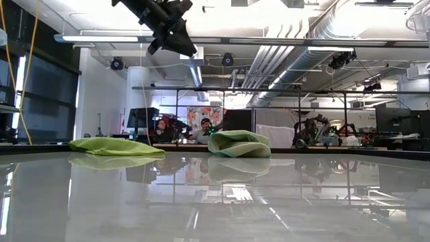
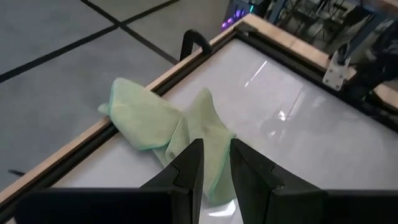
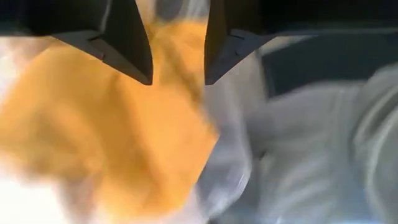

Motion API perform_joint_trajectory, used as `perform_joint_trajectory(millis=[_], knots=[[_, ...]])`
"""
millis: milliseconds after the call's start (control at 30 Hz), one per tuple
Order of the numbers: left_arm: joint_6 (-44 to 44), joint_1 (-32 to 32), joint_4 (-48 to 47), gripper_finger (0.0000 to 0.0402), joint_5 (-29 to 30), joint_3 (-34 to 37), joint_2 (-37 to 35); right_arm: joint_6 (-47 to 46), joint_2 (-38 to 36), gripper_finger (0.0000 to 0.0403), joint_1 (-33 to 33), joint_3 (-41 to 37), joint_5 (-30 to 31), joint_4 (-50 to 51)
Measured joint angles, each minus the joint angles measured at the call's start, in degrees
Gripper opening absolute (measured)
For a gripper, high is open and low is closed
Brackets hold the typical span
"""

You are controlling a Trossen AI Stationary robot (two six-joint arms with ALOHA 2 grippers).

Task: Sort microfiber towel by color & place in baskets
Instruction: Put the yellow microfiber towel into the bottom transparent bin

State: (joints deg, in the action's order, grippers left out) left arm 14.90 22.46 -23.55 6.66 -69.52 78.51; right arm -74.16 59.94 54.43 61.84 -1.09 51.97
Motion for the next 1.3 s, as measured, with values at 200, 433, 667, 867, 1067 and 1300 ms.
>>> perform_joint_trajectory(millis=[200, 433, 667, 867, 1067, 1300], knots=[[-0.04, -0.02, 1.64, 0.0064, 0.0, 0.0, -0.01, -0.43, 0.7, 0.009, -0.52, -2.85, 13.17, 1.32], [-1.71, -0.02, 1.38, 0.0064, -0.02, 0.0, 0.01, 6.84, 10.58, 0.0021, 0.37, -5.59, 10.52, -2.82], [-2.05, -0.02, 1.32, 0.0064, -0.02, 0.0, 0.01, 10.66, 20.82, 0.0006, 1.01, -5.27, 9.89, -7.22], [-2.08, -0.02, 1.23, 0.0064, -0.02, 0.0, 0.01, 8.7, 24.96, 0.0002, 3.91, -5.27, 11.8, -6.96], [-2.08, -0.02, 1.16, 0.0064, -0.02, 0.0, 0.01, 6.96, 25.35, 0.0001, 4.49, -5.65, 12.26, -6.72], [-2.08, -0.02, 1.12, 0.0064, -0.02, 0.0, 0.03, 6.99, 25.27, 0.0001, 4.51, -3.81, 10.85, -5.43]])
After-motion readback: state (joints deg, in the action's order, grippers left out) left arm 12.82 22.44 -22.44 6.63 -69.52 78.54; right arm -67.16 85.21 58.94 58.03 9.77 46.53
